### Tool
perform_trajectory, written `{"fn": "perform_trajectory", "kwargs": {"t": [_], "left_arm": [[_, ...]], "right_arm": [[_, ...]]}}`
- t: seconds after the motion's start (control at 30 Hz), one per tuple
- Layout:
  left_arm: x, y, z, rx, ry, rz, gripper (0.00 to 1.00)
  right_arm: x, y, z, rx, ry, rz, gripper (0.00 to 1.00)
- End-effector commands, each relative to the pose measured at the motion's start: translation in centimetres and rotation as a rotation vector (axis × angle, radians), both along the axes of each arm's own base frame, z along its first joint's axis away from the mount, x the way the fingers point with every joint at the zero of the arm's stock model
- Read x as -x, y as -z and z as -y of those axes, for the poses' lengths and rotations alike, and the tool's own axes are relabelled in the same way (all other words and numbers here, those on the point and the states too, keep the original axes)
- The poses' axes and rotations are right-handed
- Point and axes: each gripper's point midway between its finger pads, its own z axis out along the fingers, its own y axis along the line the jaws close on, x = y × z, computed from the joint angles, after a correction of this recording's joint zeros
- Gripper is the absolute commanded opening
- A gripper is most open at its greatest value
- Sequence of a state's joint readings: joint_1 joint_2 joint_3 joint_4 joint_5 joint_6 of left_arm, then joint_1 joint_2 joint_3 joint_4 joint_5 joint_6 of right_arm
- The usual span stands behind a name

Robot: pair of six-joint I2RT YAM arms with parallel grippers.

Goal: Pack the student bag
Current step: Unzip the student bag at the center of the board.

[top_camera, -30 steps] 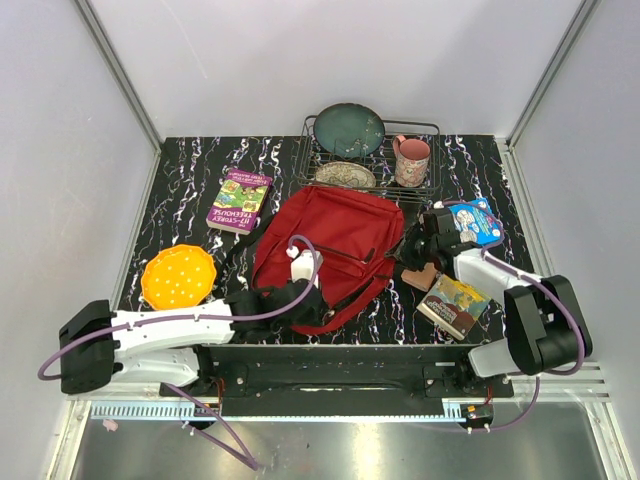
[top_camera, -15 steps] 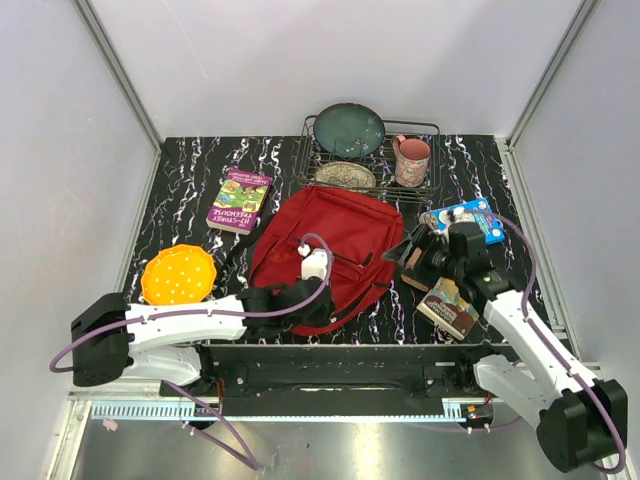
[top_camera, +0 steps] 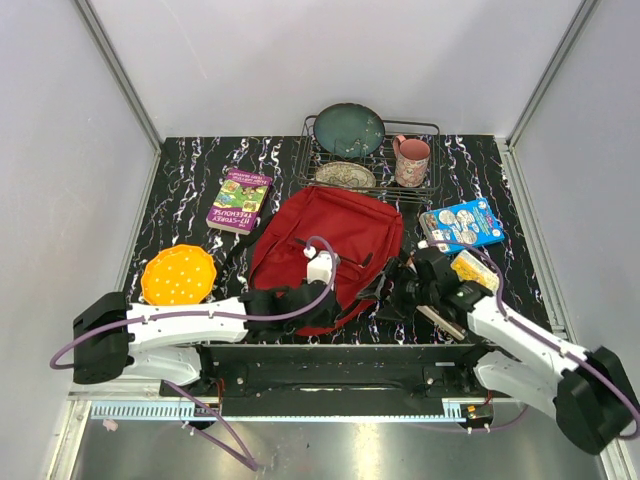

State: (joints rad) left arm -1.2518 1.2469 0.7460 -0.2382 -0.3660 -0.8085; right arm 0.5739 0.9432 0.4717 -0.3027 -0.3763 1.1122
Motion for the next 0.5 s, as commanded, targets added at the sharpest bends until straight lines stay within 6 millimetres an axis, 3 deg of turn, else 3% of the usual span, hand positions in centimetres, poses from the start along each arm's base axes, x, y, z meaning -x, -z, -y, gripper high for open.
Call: {"fn": "perform_trajectory", "kwargs": {"t": [0.0,0.07,0.2,0.23,0.27,0.33,0.47], "left_arm": [[-0.3,-2.1,1.5,0.067,0.000,0.043,0.00],[-0.1,-2.3,1.6,0.069,0.006,0.049,0.00],[0.3,-2.3,1.4,0.068,0.011,0.055,0.00],[0.4,-2.3,1.3,0.067,0.008,0.057,0.00],[0.4,-2.1,1.1,0.066,0.000,0.052,0.00],[0.4,-1.9,0.0,0.052,-0.030,0.055,0.00],[0.2,-1.1,-2.9,0.044,-0.135,0.052,0.00]], "right_arm": [[-1.0,0.8,-2.1,-0.023,0.031,-0.014,0.83],[-1.4,1.3,-3.0,-0.053,0.046,-0.015,0.81],[-2.5,1.9,-3.4,-0.024,0.065,-0.012,0.57],[-2.9,1.6,-3.5,-0.021,0.064,0.008,0.36],[-3.0,1.4,-3.3,-0.014,0.069,0.019,0.27],[-3.5,1.4,-2.5,0.028,0.094,0.056,0.00],[-4.6,0.8,-0.2,0.119,0.168,0.154,0.00]]}}
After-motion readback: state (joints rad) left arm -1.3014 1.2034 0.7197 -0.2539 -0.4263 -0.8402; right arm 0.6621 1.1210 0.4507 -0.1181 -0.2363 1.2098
